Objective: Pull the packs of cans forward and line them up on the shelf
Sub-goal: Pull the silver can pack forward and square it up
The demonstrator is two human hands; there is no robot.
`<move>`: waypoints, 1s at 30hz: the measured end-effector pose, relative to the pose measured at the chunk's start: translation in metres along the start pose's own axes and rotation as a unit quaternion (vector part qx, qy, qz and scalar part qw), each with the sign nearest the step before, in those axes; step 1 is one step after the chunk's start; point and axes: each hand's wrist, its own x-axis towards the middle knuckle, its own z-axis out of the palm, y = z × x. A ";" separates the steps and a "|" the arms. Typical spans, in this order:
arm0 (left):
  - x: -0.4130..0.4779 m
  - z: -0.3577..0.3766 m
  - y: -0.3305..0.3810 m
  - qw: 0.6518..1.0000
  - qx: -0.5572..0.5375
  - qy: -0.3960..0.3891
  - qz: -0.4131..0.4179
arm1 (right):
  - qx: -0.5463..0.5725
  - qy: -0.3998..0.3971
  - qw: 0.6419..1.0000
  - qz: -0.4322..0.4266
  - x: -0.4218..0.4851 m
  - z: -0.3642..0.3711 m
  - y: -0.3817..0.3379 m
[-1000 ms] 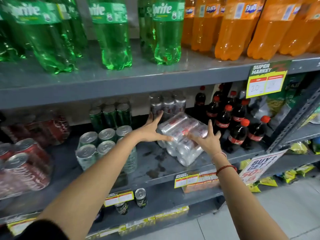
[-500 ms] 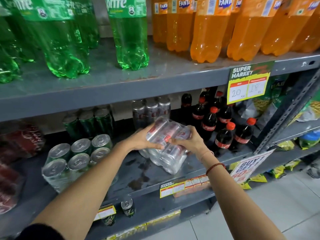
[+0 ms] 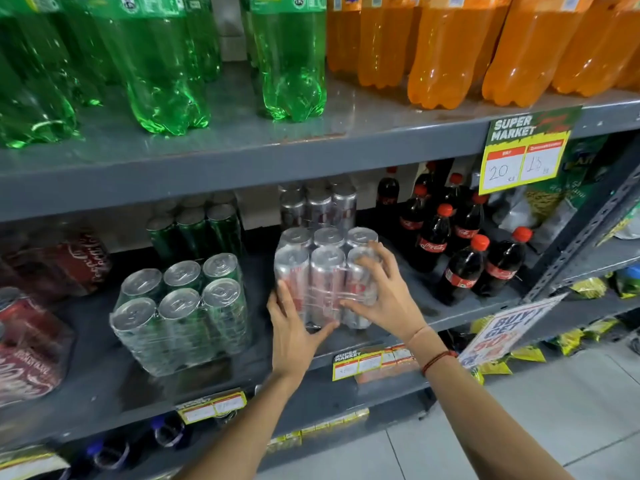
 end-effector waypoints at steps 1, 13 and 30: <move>-0.002 0.003 -0.002 1.000 0.006 0.002 -0.003 | -0.008 0.008 1.000 -0.005 -0.004 0.005 0.001; -0.008 -0.030 0.059 0.970 -0.207 0.102 -0.082 | 0.201 0.019 0.967 0.158 0.050 -0.030 -0.013; 0.145 -0.027 0.053 0.951 -0.138 -0.276 0.014 | 0.117 0.250 0.923 0.267 -0.023 0.039 -0.072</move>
